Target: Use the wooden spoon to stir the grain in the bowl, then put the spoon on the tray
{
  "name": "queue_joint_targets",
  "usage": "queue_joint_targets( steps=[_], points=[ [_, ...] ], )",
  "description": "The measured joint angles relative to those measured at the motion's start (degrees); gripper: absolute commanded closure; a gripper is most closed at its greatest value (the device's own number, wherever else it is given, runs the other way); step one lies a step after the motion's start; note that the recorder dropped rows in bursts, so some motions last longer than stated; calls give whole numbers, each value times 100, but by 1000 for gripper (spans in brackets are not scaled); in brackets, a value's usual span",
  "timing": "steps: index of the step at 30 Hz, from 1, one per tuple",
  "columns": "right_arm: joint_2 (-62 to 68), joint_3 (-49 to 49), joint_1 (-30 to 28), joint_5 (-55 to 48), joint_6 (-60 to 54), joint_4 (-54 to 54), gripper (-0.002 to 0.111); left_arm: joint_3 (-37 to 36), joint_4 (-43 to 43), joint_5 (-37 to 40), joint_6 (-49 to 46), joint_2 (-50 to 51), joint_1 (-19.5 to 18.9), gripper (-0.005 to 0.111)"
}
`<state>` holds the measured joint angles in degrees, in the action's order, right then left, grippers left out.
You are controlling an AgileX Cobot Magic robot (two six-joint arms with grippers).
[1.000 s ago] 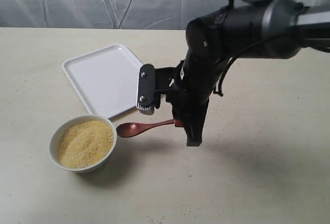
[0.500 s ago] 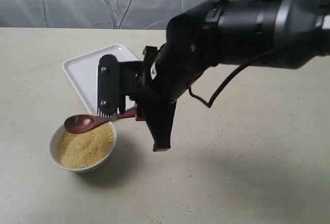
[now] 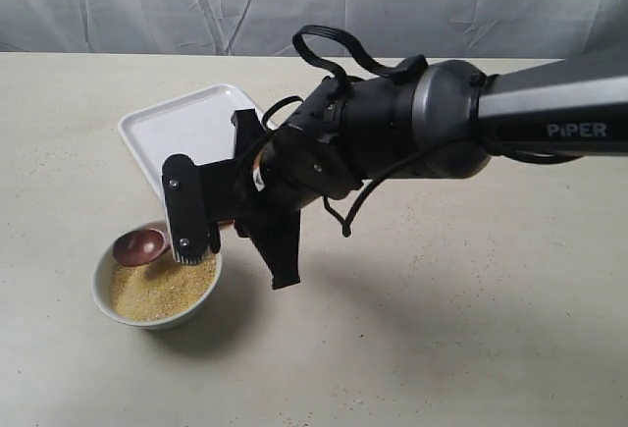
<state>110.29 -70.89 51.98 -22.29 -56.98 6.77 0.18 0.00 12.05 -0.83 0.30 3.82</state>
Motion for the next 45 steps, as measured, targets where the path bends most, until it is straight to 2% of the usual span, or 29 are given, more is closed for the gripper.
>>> queue_joint_targets(
  steps=[2,14,20,22,23,24,25,26,31,32,33,34,37,39,41,45],
  points=[
    [-7,0,0,224,0,66,82,0,0,0,0,0,0,107],
    [-5,0,2,273,0,416,83,0,0,-12,0,0,0,107],
    [-694,0,2,236,51,-172,83,0,0,-12,0,0,0,107],
    [-1057,0,2,166,596,-580,83,0,0,-12,0,0,0,107],
    [-1258,0,2,155,1610,-790,86,0,0,-12,0,0,0,107],
    [-1351,0,2,155,2271,-837,97,0,0,-12,0,0,0,107],
    [-1459,0,-9,169,3546,-903,107,0,0,-12,0,0,0,107],
    [-1465,0,-36,198,4171,-914,109,0,0,-12,0,0,0,107],
    [-1411,400,-72,1292,7641,-1028,109,0,0,-12,0,0,-24,107],
    [-1459,741,-72,2291,8506,-1099,109,0,0,-12,0,0,-24,107],
    [-1495,1086,-16,3239,8951,-1345,109,0,0,-12,0,0,-24,107],
    [-1510,1667,154,4637,9228,-1928,109,0,0,-12,0,0,-24,107],
    [-1519,2499,605,6587,9126,-3119,109,0,0,-12,0,0,-24,107],
    [-1519,2909,821,7270,9081,-3658,109,0,0,-12,0,0,-24,107],
    [-1519,3226,921,7434,9081,-3848,109,0,0,-12,0,0,-24,107],
    [-1497,3432,953,7106,9295,-4330,109,0,0,-12,0,0,-24,107]
  ],
)
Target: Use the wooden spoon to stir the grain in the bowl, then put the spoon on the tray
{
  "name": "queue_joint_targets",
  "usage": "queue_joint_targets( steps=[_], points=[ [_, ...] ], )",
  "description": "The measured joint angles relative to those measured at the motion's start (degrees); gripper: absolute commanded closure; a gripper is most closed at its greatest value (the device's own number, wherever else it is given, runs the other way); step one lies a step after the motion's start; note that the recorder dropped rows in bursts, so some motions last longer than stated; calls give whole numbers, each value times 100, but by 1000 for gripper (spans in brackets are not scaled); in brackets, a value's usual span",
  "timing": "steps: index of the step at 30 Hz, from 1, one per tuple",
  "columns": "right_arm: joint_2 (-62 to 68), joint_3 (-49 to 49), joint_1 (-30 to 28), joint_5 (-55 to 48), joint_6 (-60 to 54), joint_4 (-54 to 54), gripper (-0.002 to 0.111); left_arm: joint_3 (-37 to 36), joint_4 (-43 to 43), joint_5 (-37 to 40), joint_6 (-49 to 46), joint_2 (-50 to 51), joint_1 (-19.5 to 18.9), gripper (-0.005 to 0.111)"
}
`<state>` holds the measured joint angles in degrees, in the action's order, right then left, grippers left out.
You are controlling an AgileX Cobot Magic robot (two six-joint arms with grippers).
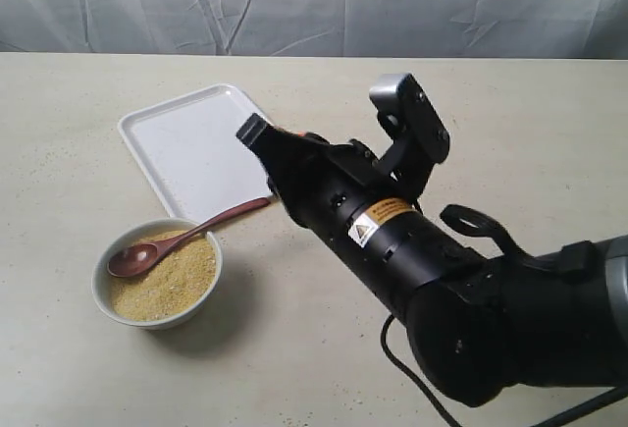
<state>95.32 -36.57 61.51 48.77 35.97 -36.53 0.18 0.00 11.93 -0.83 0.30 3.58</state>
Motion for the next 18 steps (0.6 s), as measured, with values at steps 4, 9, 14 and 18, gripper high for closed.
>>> queue_joint_targets(
  steps=[4,9,14,18],
  points=[
    [309,0,0,-37,769,-693,107,0,0,0,0,0,0,107],
    [959,0,0,-37,1982,-595,77,0,0,0,0,0,0,107],
    [1663,-282,0,-53,2658,-171,58,0,0,0,0,0,0,107],
    [2136,-804,0,-53,2803,35,58,0,0,0,0,0,0,107]
  ],
)
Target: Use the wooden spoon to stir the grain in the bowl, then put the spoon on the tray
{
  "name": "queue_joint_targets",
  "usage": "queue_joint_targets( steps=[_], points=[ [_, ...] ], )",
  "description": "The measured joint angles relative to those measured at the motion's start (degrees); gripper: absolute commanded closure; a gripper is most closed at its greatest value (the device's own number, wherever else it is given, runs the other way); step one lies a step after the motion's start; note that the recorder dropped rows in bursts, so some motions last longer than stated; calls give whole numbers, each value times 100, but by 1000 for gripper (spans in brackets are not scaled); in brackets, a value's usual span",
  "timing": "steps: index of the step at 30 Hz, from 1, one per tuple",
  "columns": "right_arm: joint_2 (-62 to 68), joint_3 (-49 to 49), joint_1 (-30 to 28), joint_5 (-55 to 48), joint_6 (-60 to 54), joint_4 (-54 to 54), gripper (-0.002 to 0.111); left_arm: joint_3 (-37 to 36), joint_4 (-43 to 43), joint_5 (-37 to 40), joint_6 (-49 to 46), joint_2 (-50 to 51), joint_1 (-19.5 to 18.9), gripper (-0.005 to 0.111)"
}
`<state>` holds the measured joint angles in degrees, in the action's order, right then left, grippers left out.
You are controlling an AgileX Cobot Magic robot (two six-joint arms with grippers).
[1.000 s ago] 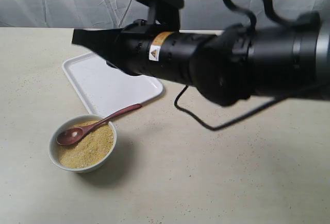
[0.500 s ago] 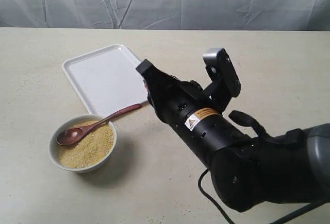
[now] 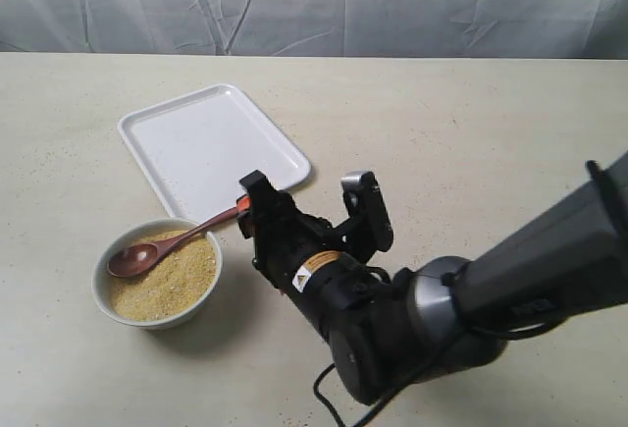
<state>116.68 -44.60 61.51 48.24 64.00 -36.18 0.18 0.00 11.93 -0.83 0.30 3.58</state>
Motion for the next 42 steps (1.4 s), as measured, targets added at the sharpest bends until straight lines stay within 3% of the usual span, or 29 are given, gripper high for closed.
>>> queue_joint_targets(
  steps=[9,12,17,28,42],
  points=[
    [797,-892,10,41,38,-114,61,0,0,0,0,0,0,107],
    [900,-923,10,379,52,-140,75,0,0,0,0,0,0,107],
    [925,-926,10,947,27,-140,108,0,0,0,0,0,0,107],
    [876,-930,10,1949,-975,192,109,0,0,0,0,0,0,107],
    [-424,-930,10,1788,-5882,1399,109,0,0,0,0,0,0,107]
  ],
)
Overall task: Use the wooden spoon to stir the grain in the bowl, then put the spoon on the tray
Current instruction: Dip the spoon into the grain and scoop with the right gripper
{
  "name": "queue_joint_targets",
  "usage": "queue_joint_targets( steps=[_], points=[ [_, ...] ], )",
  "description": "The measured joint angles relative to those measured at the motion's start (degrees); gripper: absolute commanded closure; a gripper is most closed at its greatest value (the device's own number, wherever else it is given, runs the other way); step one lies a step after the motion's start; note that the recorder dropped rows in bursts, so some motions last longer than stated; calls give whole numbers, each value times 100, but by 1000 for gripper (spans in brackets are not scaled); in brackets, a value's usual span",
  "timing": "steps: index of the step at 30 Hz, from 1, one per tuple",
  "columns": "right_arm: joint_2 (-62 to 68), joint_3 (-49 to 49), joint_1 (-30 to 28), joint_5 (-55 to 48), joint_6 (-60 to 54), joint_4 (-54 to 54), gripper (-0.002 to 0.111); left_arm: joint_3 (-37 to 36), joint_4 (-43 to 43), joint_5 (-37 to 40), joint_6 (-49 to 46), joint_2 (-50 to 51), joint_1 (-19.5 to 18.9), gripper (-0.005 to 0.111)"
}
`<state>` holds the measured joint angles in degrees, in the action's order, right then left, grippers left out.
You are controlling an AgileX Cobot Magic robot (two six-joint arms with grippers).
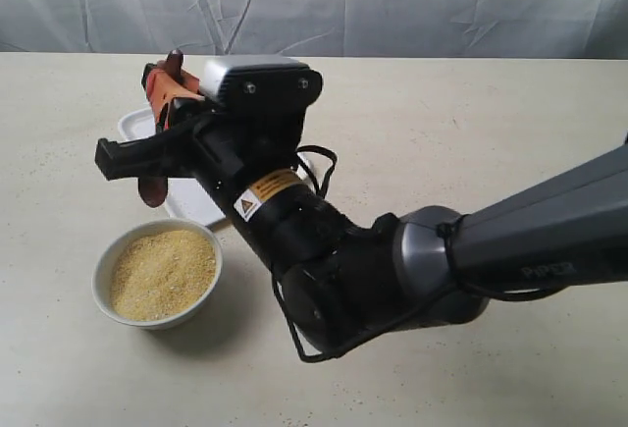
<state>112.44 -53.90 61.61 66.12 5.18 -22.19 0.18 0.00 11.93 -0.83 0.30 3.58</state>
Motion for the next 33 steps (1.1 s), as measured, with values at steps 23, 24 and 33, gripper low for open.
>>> queue_joint_targets(
  steps=[23,24,33],
  points=[
    [394,-13,23,-1519,-16,614,109,0,0,0,0,0,0,107],
    [394,-13,23,-1519,12,657,109,0,0,0,0,0,0,107],
    [448,-13,23,-1237,704,887,109,0,0,0,0,0,0,107]
  ],
)
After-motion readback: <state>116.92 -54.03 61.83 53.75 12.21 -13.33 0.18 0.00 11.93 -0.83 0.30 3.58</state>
